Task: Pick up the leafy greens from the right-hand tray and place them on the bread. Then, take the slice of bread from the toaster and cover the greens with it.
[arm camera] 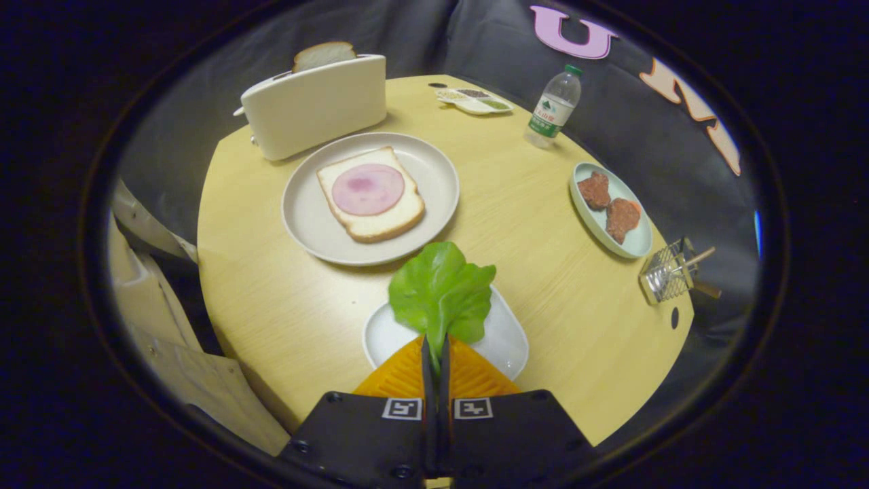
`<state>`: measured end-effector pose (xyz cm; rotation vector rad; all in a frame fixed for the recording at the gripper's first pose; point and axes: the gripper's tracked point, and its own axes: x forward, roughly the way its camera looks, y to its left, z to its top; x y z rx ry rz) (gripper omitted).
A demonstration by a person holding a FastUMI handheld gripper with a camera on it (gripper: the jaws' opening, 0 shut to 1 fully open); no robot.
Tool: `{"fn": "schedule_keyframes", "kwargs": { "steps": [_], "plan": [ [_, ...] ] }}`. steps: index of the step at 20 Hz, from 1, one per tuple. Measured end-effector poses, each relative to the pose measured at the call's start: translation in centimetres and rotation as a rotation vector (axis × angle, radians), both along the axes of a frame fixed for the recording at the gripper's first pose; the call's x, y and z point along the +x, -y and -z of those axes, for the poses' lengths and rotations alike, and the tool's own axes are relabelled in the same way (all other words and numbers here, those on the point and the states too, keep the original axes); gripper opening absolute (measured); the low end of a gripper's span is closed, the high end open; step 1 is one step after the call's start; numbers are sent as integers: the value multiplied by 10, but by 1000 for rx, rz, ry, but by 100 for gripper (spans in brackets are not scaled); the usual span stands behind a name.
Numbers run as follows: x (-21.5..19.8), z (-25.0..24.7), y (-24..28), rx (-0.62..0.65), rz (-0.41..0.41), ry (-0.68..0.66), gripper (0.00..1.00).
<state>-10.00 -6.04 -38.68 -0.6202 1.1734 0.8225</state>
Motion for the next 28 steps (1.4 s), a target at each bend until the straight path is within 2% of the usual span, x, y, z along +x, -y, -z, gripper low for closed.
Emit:
{"fn": "schedule_keyframes", "kwargs": {
  "steps": [5, 10, 20, 28],
  "plan": [
    [8, -23, -9, 3, 43, 43, 3],
    [11, -37, -30, 5, 48, 65, 3],
    [1, -38, -86, 32, -22, 23, 3],
    [8, -26, -131, 53, -69, -1, 3]
  ]
}}
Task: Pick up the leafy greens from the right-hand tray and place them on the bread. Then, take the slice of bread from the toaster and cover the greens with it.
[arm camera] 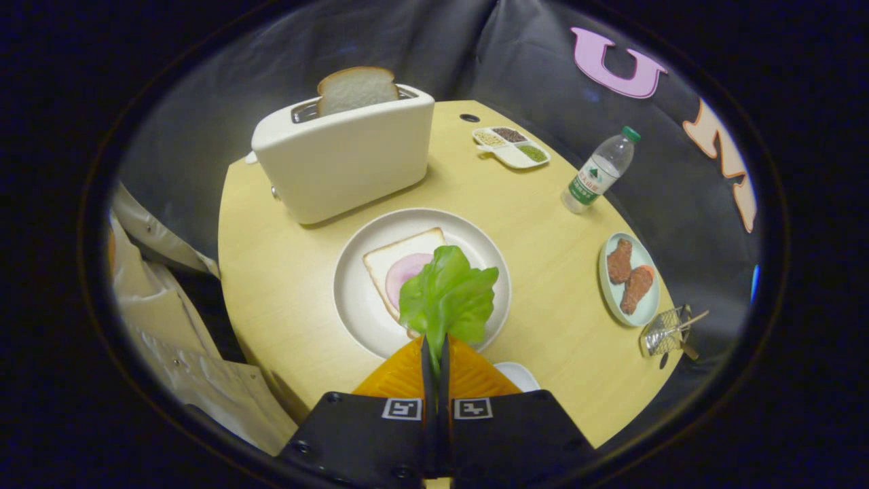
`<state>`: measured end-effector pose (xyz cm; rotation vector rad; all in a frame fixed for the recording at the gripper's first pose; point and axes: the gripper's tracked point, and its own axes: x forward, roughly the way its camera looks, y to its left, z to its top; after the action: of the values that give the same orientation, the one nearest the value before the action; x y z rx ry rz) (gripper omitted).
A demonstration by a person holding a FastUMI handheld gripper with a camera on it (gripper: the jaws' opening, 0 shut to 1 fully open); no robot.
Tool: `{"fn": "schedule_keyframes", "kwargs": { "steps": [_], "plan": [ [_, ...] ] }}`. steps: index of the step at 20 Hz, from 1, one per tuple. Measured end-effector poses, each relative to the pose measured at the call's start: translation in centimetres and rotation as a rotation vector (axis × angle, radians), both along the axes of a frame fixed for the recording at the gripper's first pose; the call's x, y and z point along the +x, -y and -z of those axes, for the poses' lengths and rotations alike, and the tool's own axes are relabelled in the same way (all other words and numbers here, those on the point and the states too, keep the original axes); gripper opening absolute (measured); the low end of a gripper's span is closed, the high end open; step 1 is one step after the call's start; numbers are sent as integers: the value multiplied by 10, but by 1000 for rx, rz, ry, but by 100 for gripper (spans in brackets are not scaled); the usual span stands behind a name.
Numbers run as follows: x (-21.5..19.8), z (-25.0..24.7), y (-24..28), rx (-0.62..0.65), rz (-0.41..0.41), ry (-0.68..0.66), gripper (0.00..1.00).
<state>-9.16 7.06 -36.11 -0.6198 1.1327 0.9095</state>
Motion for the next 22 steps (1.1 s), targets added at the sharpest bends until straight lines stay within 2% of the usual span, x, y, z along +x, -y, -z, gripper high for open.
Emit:
{"fn": "schedule_keyframes", "kwargs": {
  "steps": [13, 22],
  "plan": [
    [-4, 23, -50, 31, -72, -69, 3],
    [-5, 39, -57, 11, -89, -109, 5]
  ]
}}
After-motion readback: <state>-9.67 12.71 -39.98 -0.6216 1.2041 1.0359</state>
